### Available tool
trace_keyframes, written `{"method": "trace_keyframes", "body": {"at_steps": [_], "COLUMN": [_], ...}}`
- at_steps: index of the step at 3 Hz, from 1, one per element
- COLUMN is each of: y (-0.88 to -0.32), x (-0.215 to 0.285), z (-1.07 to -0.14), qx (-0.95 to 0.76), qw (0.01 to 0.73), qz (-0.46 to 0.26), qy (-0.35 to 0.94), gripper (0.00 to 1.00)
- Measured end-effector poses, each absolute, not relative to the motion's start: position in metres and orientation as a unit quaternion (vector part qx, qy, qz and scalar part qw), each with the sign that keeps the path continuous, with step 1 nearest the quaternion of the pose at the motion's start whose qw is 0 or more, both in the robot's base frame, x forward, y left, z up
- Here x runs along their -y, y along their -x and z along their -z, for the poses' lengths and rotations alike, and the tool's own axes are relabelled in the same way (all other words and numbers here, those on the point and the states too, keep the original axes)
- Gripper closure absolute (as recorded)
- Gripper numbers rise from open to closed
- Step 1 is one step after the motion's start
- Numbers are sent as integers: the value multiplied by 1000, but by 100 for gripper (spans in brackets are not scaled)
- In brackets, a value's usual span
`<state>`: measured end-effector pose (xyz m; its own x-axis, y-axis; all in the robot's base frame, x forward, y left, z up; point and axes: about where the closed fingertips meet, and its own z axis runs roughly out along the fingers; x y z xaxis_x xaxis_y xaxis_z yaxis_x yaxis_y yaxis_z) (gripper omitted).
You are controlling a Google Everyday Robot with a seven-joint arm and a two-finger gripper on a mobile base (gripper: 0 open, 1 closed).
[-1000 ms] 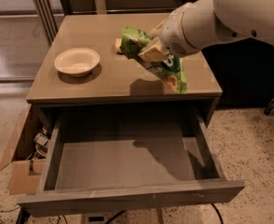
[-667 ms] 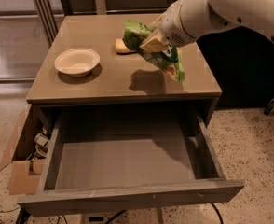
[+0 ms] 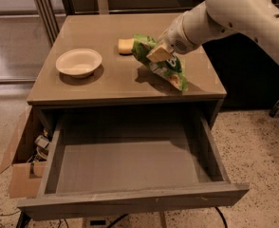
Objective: Pick green rice chip bag from top drawer and place on counter
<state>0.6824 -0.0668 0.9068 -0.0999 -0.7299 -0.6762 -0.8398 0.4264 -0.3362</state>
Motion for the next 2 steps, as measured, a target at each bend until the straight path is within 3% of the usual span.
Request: {"method": "trace_keyframes", "body": {"at_steps": [2], "y": [-687], "x": [78], "z": [-876], "qx": [-766], "qw": [372], "qz": [-87], "qy": [517], "gripper": [100]}}
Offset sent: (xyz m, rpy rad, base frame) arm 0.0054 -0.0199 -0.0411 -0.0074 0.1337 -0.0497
